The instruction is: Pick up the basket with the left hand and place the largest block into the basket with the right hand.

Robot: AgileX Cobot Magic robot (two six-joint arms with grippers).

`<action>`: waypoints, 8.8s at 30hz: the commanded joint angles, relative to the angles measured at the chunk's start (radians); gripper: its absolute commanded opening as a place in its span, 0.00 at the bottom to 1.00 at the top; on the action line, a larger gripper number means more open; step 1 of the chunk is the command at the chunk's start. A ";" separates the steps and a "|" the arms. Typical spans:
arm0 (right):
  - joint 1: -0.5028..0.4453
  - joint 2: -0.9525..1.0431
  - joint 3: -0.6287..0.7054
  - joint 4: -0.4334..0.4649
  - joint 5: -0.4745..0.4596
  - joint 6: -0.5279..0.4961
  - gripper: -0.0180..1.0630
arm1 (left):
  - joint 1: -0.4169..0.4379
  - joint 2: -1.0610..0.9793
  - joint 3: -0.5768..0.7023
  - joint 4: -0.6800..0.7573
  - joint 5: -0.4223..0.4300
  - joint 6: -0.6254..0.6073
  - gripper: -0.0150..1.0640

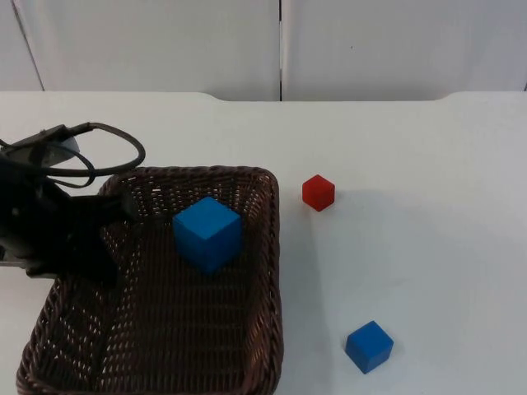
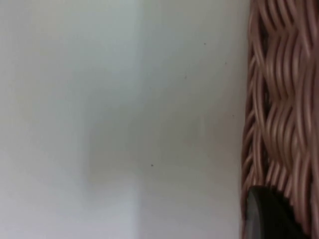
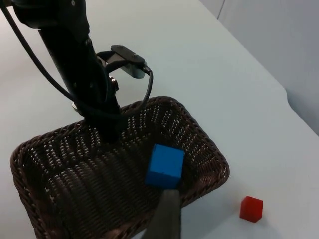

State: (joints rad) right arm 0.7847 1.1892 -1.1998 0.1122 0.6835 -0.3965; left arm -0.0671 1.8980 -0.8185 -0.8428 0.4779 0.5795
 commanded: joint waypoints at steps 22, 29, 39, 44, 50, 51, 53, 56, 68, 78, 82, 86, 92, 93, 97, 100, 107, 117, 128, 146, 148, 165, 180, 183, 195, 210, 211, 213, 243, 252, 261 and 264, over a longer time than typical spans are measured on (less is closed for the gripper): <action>0.006 -0.017 0.007 -0.006 0.022 0.044 0.70 | -0.001 -0.225 -0.004 0.050 0.014 0.017 0.99; 0.006 -0.066 0.007 -0.006 -0.009 0.044 0.70 | -0.001 -0.424 -0.004 0.050 0.032 0.017 0.99; 0.006 -0.214 0.093 -0.006 -0.048 0.044 0.70 | -0.001 -0.758 -0.004 0.069 0.069 0.017 0.99; 0.006 -0.305 0.215 -0.006 -0.086 0.044 0.70 | -0.001 -0.887 0.037 0.078 0.093 0.025 0.99; 0.006 -0.426 0.319 -0.006 -0.087 0.078 0.70 | -0.001 -1.066 0.081 0.129 0.116 0.047 0.99; 0.006 -0.453 0.333 -0.006 -0.085 0.082 0.70 | -0.001 -1.100 0.081 0.135 0.125 0.047 0.99; 0.006 -0.480 0.352 -0.006 -0.085 0.085 0.70 | -0.001 -1.128 0.081 0.145 0.133 0.047 0.99; 0.006 -0.570 0.419 -0.006 -0.089 0.092 0.70 | -0.001 -1.240 0.081 0.162 0.138 0.047 0.99; 0.006 -0.767 0.582 -0.006 -0.072 0.195 0.70 | -0.001 -1.420 0.164 0.174 0.199 0.040 0.99; 0.006 -0.939 0.633 -0.006 0.040 0.235 0.70 | -0.001 -1.617 0.267 0.282 0.225 -0.064 0.99; 0.006 -1.004 0.633 -0.008 0.084 0.235 0.70 | -0.001 -1.691 0.297 0.403 0.274 -0.209 0.99; 0.006 -1.044 0.633 -0.025 0.141 0.235 0.70 | -0.001 -1.754 0.307 0.514 0.339 -0.310 0.99; 0.006 -1.089 0.633 -0.034 0.185 0.235 0.70 | -0.001 -1.849 0.307 0.646 0.425 -0.425 0.99; 0.006 -1.089 0.633 -0.034 0.185 0.235 0.70 | -0.001 -1.849 0.307 0.646 0.425 -0.425 0.99; 0.006 -1.129 0.633 -0.042 0.190 0.235 0.70 | -0.001 -1.898 0.307 0.706 0.449 -0.509 0.99; 0.006 -1.148 0.633 -0.049 0.195 0.235 0.70 | -0.001 -1.898 0.307 0.710 0.459 -0.509 0.99; 0.006 -1.189 0.633 -0.054 0.238 0.235 0.70 | -0.001 -1.898 0.301 0.718 0.487 -0.513 0.99; 0.006 -1.189 0.633 -0.056 0.288 0.235 0.70 | -0.001 -1.898 0.299 0.799 0.626 -0.586 0.99; 0.006 -1.189 0.633 -0.061 0.335 0.262 0.70 | -0.001 -1.898 0.326 0.780 0.597 -0.574 0.99; 0.006 -1.189 0.682 -0.083 0.397 0.306 0.70 | -0.001 -1.898 0.326 0.780 0.595 -0.574 0.99; 0.006 -1.189 0.682 -0.083 0.397 0.308 0.70 | -0.001 -1.898 0.326 0.780 0.595 -0.574 0.99; 0.006 -1.189 0.682 -0.085 0.397 0.310 0.76 | -0.001 -1.898 0.326 0.741 0.595 -0.524 0.99; 0.006 -1.189 0.682 -0.083 0.397 0.310 0.99 | -0.001 -1.898 0.326 0.750 0.595 -0.526 0.99; 0.006 -1.189 0.682 -0.083 0.397 0.310 0.99 | -0.001 -1.898 0.326 0.750 0.595 -0.526 0.99; 0.006 -1.189 0.682 -0.083 0.397 0.312 0.99 | -0.001 -1.898 0.326 0.750 0.595 -0.526 0.99; 0.006 -1.189 0.682 -0.083 0.397 0.312 0.99 | 0.051 -1.898 0.326 0.752 0.595 -0.526 0.99; 0.006 -1.189 0.682 -0.083 0.397 0.312 0.99 | 0.063 -1.898 0.326 0.752 0.595 -0.526 0.99; 0.006 -1.189 0.682 -0.083 0.397 0.312 0.99 | 0.072 -1.898 0.326 0.752 0.595 -0.526 0.99; -0.227 -1.189 0.682 -0.083 0.397 0.312 0.99 | 0.078 -1.898 0.326 0.752 0.595 -0.526 0.99; -0.362 -1.189 0.682 -0.083 0.395 0.312 0.99 | 0.078 -1.898 0.326 0.752 0.595 -0.526 0.99; -0.526 -1.189 0.682 -0.083 0.395 0.312 0.99 | 0.078 -1.898 0.326 0.752 0.595 -0.526 0.99; -0.569 -1.189 0.682 -0.083 0.395 0.312 0.99 | 0.078 -1.898 0.326 0.752 0.595 -0.526 0.99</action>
State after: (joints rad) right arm 0.2343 0.0034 -0.5230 0.0304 1.0900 -0.0820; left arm 0.0084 0.0044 -0.4974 -0.0900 1.0852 0.0539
